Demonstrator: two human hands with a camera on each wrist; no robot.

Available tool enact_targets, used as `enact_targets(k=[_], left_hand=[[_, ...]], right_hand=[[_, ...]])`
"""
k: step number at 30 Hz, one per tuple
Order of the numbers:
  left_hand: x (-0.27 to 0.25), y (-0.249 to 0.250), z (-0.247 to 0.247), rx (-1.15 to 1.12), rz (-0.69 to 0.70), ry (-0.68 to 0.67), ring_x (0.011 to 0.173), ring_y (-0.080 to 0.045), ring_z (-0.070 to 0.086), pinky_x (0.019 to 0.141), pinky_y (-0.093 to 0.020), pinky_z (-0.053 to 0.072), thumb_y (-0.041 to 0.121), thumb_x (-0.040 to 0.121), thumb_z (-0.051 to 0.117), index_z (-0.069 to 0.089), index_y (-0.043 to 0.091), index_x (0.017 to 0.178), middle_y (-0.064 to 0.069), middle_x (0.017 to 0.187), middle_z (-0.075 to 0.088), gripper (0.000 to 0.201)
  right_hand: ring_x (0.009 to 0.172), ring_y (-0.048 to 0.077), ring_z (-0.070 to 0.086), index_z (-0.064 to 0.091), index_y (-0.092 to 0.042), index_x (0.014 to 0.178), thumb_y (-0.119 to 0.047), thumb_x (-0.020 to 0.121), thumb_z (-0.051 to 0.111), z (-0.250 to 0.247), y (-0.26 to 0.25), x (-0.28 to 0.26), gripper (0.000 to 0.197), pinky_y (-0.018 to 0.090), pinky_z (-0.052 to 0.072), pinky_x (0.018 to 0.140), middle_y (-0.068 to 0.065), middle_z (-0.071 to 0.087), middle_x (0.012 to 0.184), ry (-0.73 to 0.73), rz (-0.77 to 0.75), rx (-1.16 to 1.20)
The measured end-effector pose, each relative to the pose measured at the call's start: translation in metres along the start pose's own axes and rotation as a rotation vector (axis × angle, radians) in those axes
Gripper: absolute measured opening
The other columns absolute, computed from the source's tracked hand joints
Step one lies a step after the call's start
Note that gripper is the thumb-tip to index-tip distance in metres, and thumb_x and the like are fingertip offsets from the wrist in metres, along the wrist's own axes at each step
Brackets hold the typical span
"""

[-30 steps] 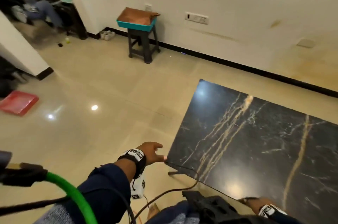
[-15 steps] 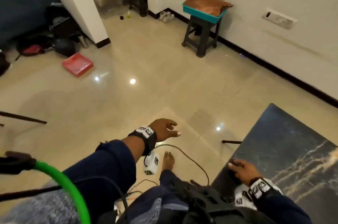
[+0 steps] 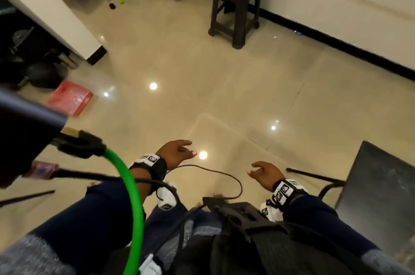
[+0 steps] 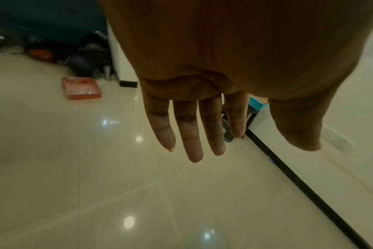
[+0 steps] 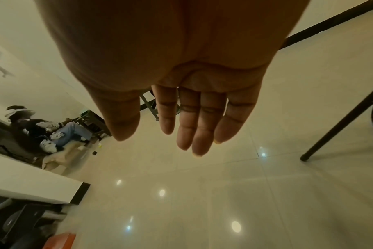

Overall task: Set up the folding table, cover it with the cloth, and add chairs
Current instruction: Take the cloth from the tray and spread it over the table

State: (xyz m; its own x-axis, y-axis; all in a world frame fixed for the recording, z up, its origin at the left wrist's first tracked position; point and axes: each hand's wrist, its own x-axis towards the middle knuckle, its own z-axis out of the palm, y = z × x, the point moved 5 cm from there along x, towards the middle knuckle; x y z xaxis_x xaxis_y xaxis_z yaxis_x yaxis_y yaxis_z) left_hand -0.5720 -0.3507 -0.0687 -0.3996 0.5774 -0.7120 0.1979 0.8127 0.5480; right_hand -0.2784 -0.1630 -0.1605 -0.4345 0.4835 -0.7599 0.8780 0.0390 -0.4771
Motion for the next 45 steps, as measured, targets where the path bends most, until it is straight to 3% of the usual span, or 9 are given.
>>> enact_targets(k=[5,8,11,15,20,28,31,40,45], left_hand=[[0.085,0.005,-0.090,-0.186,0.004,-0.029,0.099,-0.016,0.068,0.088,-0.030,0.054,0.051,0.080,0.078,0.059,0.022,0.135,-0.005,0.118,0.069,0.065],[0.149,0.023,-0.154,-0.280,0.025,-0.024,0.099,-0.019,0.069,0.076,-0.022,0.053,0.034,0.091,0.073,0.057,0.020,0.137,-0.008,0.120,0.066,0.051],[0.208,0.058,-0.221,-0.315,0.041,-0.002,0.105,-0.028,0.066,0.090,-0.033,0.056,0.028,0.090,0.074,0.059,0.012,0.136,-0.014,0.124,0.064,0.051],[0.275,0.129,-0.304,-0.342,0.083,-0.052,0.097,-0.021,0.064,0.066,-0.016,0.049,0.027,0.093,0.071,0.058,0.012,0.136,-0.009,0.122,0.060,0.047],[0.354,0.229,-0.379,-0.340,0.132,-0.141,0.105,-0.020,0.069,0.089,-0.031,0.051,0.058,0.076,0.075,0.057,0.028,0.135,0.008,0.122,0.066,0.069],[0.510,0.383,-0.448,-0.495,0.131,-0.172,0.097,-0.017,0.069,0.087,-0.033,0.050,0.068,0.062,0.072,0.064,0.036,0.117,0.006,0.124,0.068,0.065],[0.556,0.434,-0.471,-0.525,0.111,-0.175,0.103,-0.020,0.068,0.096,-0.037,0.048,0.062,0.071,0.068,0.064,0.036,0.113,0.006,0.123,0.068,0.050],[0.736,0.564,-0.550,-0.359,0.186,-0.239,0.091,-0.015,0.066,0.075,-0.026,0.050,0.043,0.094,0.066,0.059,0.031,0.131,0.003,0.123,0.068,0.039],[0.839,0.609,-0.597,-0.248,0.186,-0.140,0.068,-0.008,0.064,0.063,-0.019,0.051,0.037,0.093,0.070,0.063,0.015,0.125,-0.005,0.088,0.070,0.040]], right_hand=[[0.096,0.021,0.070,0.066,-0.025,0.122,-0.057,0.081,0.074,-0.053,-0.055,0.070,0.052,0.040,0.053,0.097,0.000,0.073,0.105,0.066,0.086,-0.016],[0.099,0.021,0.069,0.065,-0.025,0.125,-0.057,0.085,0.072,-0.095,-0.102,0.108,0.052,0.038,0.052,0.098,0.000,0.071,0.111,0.108,0.102,-0.061],[0.101,0.023,0.070,0.065,-0.022,0.125,-0.058,0.085,0.071,-0.137,-0.158,0.138,0.054,0.042,0.052,0.101,0.000,0.072,0.112,0.186,0.111,-0.002],[0.089,0.020,0.073,0.061,-0.024,0.122,-0.047,0.089,0.072,-0.182,-0.251,0.179,0.042,0.040,0.055,0.090,0.002,0.071,0.109,0.276,0.099,0.297],[0.077,0.020,0.064,0.065,-0.017,0.119,-0.031,0.094,0.071,-0.237,-0.352,0.251,0.029,0.028,0.044,0.065,0.005,0.069,0.102,0.278,0.079,0.660],[0.072,0.019,0.065,0.067,-0.012,0.114,-0.027,0.095,0.069,-0.402,-0.458,0.415,0.024,0.029,0.047,0.062,0.009,0.073,0.096,0.531,-0.030,0.789],[0.070,0.018,0.066,0.069,-0.013,0.112,-0.028,0.093,0.070,-0.453,-0.487,0.473,0.024,0.030,0.048,0.063,0.011,0.074,0.099,0.517,-0.009,0.748],[0.070,0.019,0.068,0.068,-0.013,0.114,-0.030,0.092,0.072,-0.583,-0.587,0.643,0.028,0.026,0.047,0.063,0.007,0.073,0.097,0.474,0.039,0.598],[0.077,0.024,0.068,0.068,-0.012,0.110,-0.029,0.093,0.072,-0.628,-0.613,0.715,0.025,0.025,0.049,0.059,0.013,0.071,0.105,0.466,0.154,0.554]])
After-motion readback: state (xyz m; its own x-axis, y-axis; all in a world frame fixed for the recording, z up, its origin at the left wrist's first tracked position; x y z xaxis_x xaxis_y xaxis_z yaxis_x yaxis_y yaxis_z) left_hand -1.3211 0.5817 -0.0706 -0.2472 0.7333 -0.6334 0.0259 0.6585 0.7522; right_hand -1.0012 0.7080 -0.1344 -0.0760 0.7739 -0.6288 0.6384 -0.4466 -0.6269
